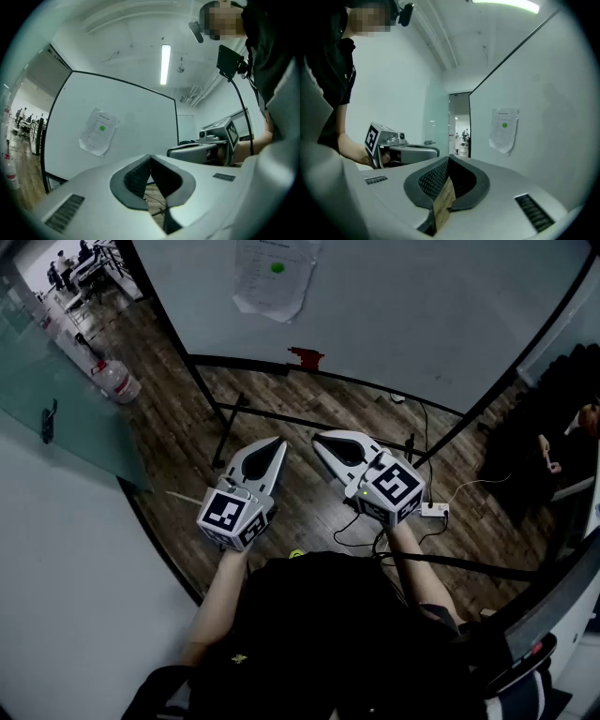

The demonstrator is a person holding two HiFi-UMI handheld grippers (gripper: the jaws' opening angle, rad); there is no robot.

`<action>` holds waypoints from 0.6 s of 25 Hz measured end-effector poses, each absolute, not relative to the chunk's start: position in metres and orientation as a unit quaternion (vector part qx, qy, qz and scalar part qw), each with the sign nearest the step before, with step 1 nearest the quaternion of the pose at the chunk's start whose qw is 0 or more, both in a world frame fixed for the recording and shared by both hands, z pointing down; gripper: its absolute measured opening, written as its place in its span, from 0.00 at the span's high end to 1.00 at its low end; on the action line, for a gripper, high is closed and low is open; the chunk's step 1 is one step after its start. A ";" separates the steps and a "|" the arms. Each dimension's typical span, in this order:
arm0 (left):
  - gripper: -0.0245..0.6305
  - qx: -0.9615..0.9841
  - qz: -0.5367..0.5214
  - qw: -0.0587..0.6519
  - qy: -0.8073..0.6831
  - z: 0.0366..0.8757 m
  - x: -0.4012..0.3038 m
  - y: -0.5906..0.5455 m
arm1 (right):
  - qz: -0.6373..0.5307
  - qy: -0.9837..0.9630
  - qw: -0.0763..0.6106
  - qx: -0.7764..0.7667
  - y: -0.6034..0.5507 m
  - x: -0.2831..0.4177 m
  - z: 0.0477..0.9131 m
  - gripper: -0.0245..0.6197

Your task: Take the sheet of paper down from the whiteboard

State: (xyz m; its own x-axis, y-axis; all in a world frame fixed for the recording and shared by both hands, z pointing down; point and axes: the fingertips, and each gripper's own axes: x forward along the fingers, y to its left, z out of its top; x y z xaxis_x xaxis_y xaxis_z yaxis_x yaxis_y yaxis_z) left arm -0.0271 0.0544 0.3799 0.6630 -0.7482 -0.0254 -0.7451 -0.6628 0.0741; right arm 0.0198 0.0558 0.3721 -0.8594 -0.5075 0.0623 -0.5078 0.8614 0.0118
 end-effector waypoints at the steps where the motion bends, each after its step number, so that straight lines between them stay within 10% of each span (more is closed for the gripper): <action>1: 0.93 0.911 -0.027 0.029 -0.412 0.380 -0.028 0.054 | 0.003 -0.964 0.031 0.262 0.056 0.019 0.372 0.97; 15: 0.93 0.909 -0.035 0.045 -0.412 0.391 -0.042 0.054 | 0.012 -0.962 0.014 0.272 0.061 0.015 0.369 0.96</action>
State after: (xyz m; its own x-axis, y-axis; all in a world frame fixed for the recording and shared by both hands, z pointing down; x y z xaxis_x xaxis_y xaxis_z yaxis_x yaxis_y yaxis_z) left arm -0.0425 0.0544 0.3908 0.6577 -0.7528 -0.0272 -0.7464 -0.6561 0.1111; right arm 0.0152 0.0615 0.3692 -0.8521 -0.5224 0.0328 -0.5230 0.8522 -0.0147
